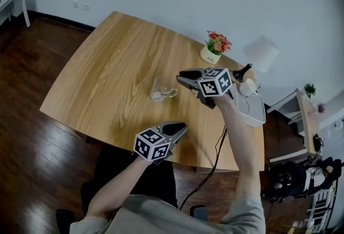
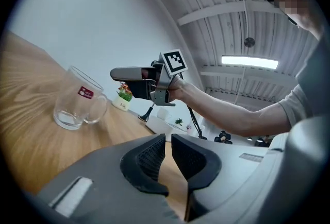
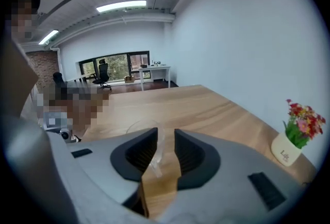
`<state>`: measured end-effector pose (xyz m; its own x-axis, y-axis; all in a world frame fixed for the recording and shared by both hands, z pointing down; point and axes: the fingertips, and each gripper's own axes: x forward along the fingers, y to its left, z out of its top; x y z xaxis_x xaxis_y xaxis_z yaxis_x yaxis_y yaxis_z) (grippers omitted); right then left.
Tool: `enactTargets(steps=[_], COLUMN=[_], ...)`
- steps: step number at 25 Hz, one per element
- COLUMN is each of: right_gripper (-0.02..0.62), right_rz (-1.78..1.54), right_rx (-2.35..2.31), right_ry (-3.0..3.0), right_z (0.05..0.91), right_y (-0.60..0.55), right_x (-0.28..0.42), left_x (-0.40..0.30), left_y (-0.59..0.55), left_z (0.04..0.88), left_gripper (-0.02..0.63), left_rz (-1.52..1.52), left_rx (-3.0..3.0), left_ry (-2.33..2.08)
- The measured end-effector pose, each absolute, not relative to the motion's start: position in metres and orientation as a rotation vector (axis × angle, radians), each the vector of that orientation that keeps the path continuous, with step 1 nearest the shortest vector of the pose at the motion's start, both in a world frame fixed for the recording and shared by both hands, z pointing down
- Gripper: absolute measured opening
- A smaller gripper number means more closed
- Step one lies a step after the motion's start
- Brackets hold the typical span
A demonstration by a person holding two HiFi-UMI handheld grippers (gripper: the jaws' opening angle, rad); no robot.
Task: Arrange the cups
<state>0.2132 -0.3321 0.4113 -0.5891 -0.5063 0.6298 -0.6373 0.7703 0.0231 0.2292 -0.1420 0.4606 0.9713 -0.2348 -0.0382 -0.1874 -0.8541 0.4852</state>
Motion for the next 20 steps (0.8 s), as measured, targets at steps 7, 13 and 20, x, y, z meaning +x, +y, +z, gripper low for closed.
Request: enactTargets(steps=[7, 13, 20], right_gripper=[0.118, 0.123, 0.144], right_rz=[0.269, 0.299, 0.323], right_rx=[0.801, 0.873, 0.876], right_ry=[-2.300, -2.212, -2.165], right_z=[0.416, 0.427, 0.443], right_y=[-0.342, -0.351, -0.355], right_x=[0.170, 0.184, 0.193], left_x=[0.217, 0.219, 0.221], left_y=[-0.148, -0.146, -0.146], left_z=[0.464, 0.468, 0.469], left_gripper=[0.028, 0.029, 0.029], left_rz=[-0.102, -0.051, -0.056], left_rx=[2.555, 2.556, 2.549], left_ry=[-0.291, -0.290, -0.276])
